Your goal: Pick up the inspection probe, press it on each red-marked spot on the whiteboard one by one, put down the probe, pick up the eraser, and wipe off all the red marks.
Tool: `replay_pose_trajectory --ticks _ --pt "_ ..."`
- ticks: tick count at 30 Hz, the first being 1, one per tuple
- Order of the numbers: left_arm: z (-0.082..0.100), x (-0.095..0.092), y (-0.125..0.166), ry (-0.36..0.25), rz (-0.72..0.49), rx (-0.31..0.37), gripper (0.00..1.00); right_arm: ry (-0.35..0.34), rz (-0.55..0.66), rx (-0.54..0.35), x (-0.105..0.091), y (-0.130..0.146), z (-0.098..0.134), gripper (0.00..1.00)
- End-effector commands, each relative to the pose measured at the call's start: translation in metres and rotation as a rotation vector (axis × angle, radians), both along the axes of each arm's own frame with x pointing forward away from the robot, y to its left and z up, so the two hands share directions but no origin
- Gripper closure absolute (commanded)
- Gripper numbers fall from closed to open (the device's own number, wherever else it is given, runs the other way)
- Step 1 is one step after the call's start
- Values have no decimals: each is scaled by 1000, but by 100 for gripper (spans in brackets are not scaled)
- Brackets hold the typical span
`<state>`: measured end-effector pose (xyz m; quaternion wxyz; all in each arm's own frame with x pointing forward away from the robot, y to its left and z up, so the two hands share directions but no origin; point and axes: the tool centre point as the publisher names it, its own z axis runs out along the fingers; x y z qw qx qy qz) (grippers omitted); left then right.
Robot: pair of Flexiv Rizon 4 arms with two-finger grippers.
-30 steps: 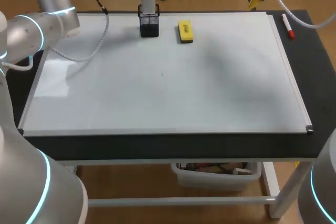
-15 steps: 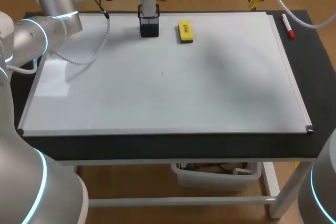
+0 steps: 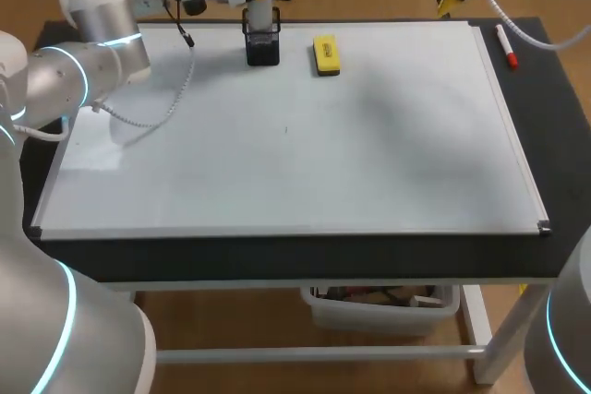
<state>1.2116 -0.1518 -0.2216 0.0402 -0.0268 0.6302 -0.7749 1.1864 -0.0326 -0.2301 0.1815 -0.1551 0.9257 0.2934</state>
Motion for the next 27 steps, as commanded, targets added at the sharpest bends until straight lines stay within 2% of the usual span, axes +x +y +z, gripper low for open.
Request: replay_pose_trajectory --ticks 1,27 --pt "-11 10 -2 -73 -330 -3 100 2 2 -5 0 -1 1 0" --pt "-39 24 -8 -67 -387 32 100 2 2 -5 0 -1 1 0"
